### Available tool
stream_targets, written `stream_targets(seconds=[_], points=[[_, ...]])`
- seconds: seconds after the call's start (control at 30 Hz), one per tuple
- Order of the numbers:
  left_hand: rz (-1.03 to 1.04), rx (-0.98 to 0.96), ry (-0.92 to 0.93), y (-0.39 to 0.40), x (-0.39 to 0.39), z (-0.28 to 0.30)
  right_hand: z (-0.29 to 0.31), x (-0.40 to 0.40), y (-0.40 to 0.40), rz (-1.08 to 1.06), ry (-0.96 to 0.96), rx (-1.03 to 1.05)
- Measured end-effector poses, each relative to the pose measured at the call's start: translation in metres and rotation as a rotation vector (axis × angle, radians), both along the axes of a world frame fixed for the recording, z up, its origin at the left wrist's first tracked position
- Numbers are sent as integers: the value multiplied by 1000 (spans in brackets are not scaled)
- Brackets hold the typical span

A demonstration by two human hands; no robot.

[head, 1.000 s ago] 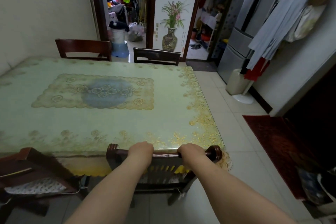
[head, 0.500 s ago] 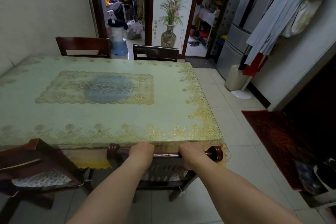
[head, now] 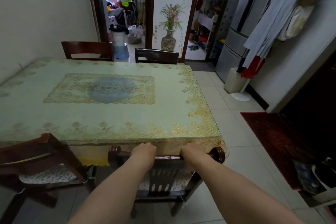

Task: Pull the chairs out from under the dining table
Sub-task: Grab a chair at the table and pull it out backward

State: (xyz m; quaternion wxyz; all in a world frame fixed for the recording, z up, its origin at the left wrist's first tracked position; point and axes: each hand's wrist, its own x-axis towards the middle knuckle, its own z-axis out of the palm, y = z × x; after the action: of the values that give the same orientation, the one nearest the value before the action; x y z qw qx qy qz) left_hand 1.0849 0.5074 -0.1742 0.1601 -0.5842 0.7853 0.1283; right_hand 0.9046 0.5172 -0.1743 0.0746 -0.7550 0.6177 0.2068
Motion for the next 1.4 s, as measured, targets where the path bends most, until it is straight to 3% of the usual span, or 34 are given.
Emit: stream_targets(seconds=[1.0, 1.4], points=[[111, 73, -23, 212, -3, 12, 7, -4, 185, 146, -8, 122], [54, 99, -25, 284, 22, 14, 4, 23, 270, 59, -17, 73]])
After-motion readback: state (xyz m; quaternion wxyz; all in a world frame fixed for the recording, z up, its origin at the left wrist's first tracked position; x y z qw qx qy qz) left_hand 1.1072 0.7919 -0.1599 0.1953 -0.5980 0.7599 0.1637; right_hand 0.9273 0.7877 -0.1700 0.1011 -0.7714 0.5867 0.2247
